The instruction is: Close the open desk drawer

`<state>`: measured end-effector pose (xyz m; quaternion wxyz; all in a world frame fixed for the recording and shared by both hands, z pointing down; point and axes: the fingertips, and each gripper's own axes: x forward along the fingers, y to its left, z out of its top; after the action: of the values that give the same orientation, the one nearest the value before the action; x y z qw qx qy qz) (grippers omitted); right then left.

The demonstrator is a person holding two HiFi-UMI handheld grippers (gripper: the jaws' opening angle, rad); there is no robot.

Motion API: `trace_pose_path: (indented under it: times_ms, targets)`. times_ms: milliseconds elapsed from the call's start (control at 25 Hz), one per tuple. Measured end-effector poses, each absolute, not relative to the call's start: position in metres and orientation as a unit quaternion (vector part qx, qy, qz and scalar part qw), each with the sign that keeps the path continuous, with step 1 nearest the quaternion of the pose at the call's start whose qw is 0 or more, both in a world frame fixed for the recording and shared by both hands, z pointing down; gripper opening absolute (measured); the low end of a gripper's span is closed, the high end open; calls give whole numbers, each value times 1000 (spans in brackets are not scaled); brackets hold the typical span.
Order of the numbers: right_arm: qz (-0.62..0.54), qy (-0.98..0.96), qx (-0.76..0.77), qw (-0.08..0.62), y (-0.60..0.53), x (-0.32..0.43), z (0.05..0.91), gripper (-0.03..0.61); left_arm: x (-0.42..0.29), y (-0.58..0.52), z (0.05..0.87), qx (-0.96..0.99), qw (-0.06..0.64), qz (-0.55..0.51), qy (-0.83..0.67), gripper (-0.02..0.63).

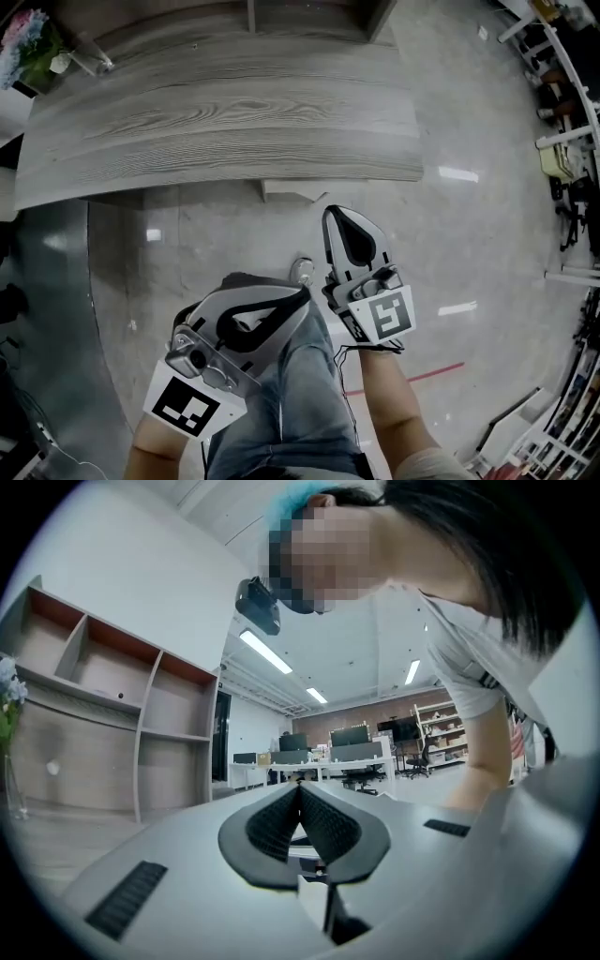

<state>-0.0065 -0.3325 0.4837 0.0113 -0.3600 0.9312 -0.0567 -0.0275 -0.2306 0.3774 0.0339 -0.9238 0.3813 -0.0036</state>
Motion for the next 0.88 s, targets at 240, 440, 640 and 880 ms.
trace_pose_path:
  times_ms: [240, 440, 640, 880]
  targets:
    - [-47, 937, -348, 4, -311, -2, 418, 8, -28, -228, 327, -920, 53, 0, 389, 11]
    - [-43, 939, -340, 9, -293, 1, 359, 8, -27, -227, 292, -914, 57, -8, 402, 11]
    - [-41, 941, -337, 14, -269, 5, 309, 8, -27, -220, 271, -908, 59, -21, 415, 11]
    - [-25, 945, -327, 20, -232, 12, 261, 8, -19, -202, 257, -906, 55, -40, 419, 11]
